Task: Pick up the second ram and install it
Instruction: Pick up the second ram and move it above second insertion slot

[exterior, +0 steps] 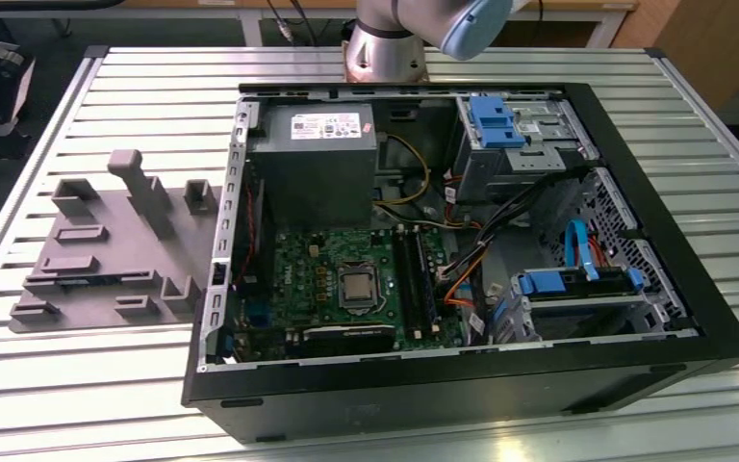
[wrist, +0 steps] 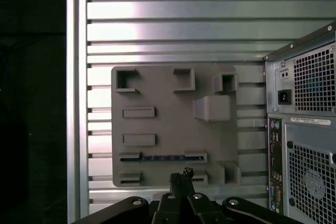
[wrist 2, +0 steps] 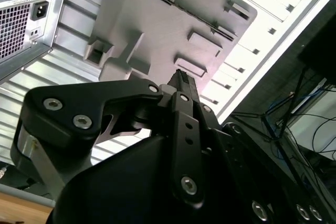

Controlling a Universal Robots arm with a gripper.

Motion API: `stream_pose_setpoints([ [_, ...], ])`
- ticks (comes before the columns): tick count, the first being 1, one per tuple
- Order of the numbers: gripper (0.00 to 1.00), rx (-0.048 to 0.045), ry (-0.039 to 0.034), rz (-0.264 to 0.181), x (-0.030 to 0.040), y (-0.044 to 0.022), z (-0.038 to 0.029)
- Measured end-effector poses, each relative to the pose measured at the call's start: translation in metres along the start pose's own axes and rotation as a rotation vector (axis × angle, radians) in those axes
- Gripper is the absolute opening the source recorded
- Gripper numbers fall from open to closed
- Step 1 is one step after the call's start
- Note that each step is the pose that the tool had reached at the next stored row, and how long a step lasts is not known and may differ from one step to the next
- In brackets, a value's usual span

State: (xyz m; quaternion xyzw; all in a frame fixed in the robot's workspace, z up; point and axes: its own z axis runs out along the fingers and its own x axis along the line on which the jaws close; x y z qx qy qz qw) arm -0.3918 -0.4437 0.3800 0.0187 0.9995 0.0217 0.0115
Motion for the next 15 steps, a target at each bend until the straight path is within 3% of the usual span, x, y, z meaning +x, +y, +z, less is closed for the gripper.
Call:
stream_pose_setpoints([
  [15, 0.11, -0.0028, 0.0056, -0.127, 0.0023, -0.0001, -0.0001],
])
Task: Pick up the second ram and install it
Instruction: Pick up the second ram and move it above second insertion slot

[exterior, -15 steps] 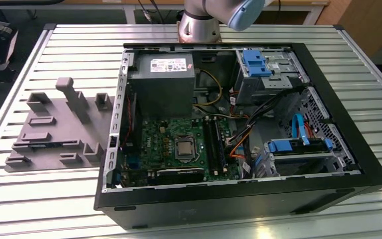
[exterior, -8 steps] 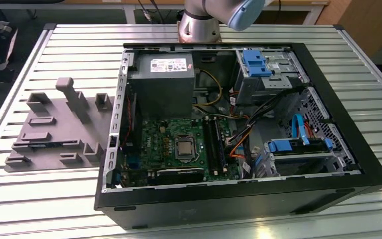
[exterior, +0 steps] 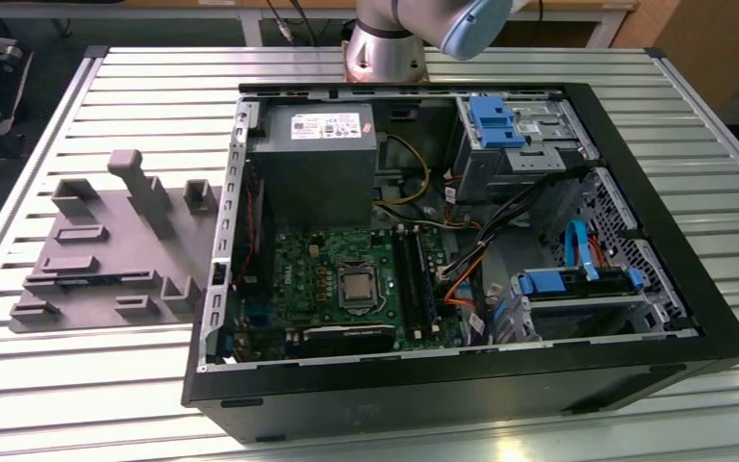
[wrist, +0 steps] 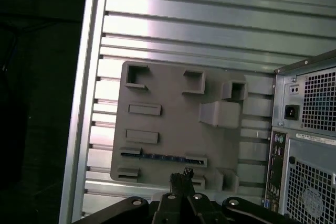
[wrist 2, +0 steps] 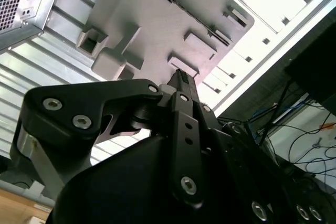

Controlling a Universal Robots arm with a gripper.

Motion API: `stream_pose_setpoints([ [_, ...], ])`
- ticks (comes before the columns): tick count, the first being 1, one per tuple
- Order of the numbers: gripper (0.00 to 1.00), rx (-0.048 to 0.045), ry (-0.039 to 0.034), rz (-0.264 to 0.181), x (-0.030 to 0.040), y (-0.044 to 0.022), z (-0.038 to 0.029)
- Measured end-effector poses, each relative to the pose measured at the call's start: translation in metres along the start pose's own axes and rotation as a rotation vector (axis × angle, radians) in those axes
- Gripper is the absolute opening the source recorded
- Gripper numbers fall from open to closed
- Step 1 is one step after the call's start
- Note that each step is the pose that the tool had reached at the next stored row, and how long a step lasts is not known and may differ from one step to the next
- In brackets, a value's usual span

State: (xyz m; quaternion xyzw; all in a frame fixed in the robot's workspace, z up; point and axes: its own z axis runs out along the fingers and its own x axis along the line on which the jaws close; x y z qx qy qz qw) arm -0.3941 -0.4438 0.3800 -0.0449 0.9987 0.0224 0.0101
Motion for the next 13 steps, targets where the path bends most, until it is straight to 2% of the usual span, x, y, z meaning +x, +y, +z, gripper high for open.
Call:
stream_pose_setpoints([
  [13, 0.11, -0.0040, 0.0080, -0.181, 0.0017, 0.0001, 0.0000],
])
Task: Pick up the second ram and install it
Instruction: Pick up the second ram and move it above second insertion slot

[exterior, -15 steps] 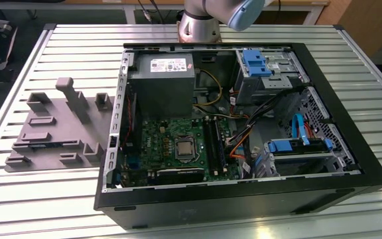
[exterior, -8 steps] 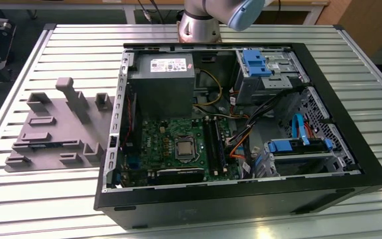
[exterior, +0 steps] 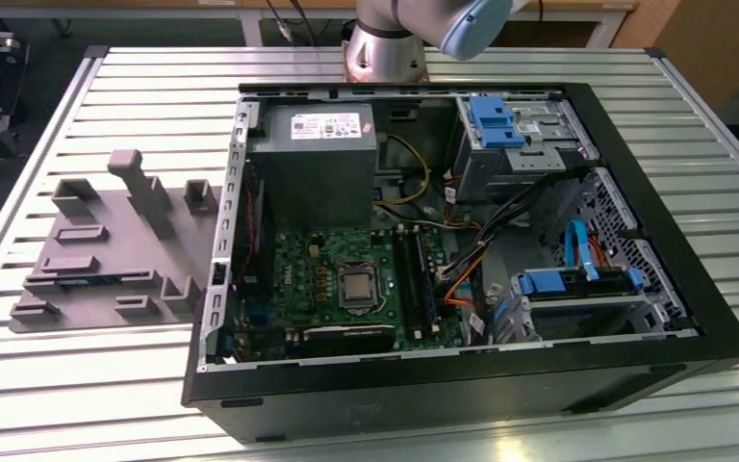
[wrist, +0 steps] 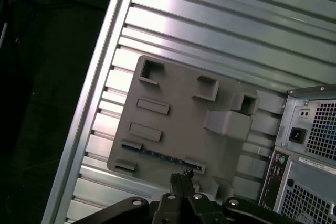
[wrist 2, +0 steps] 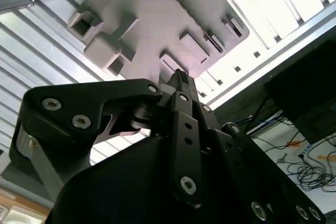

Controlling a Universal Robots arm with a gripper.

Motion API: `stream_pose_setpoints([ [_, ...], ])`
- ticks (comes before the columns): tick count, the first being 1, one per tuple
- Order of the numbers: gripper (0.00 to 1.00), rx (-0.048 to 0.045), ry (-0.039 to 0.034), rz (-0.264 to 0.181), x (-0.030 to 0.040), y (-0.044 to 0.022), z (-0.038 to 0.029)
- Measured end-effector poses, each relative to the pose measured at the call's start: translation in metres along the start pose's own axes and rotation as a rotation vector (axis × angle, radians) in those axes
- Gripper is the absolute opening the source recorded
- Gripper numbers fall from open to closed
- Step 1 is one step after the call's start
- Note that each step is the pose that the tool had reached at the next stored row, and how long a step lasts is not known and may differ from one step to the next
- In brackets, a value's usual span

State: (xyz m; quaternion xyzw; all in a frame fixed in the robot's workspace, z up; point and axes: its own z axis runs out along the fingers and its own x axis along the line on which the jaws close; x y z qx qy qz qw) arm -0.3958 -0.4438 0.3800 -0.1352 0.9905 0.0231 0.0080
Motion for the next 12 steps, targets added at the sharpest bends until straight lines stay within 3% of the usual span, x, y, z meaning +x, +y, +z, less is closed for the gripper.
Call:
stream_pose_setpoints([
  [12, 0.11, -0.0034, 0.0067, -0.155, 0.0008, 0.0003, 0.0001],
])
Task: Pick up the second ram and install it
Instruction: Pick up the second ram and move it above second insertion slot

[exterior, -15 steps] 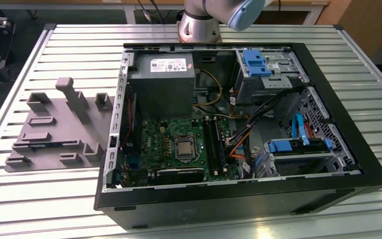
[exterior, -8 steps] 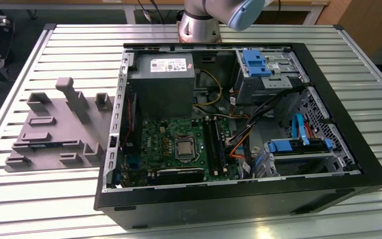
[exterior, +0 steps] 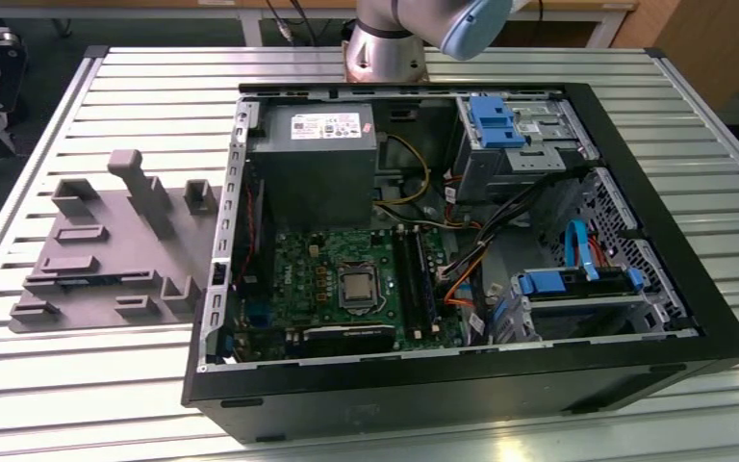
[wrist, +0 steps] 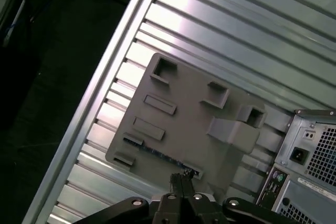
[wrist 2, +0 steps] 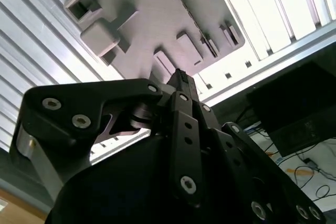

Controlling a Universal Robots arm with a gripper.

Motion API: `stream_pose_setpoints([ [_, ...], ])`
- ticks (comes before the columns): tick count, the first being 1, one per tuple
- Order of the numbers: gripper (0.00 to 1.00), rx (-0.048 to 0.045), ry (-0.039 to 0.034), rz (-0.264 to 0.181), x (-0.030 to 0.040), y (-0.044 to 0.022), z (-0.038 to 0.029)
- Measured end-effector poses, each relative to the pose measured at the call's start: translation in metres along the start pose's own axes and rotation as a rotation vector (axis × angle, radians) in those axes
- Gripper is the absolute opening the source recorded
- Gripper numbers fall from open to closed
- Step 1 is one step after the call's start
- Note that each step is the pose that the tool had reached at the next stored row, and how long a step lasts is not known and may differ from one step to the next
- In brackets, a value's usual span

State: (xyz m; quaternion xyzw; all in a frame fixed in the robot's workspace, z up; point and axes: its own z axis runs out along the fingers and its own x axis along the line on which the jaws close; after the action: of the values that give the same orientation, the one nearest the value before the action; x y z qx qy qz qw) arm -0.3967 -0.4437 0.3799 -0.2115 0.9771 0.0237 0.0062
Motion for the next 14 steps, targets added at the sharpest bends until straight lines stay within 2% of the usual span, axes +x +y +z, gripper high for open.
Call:
stream_pose_setpoints([
  [14, 0.11, -0.0050, 0.0097, -0.223, 0.0005, 0.0002, 0.0004],
])
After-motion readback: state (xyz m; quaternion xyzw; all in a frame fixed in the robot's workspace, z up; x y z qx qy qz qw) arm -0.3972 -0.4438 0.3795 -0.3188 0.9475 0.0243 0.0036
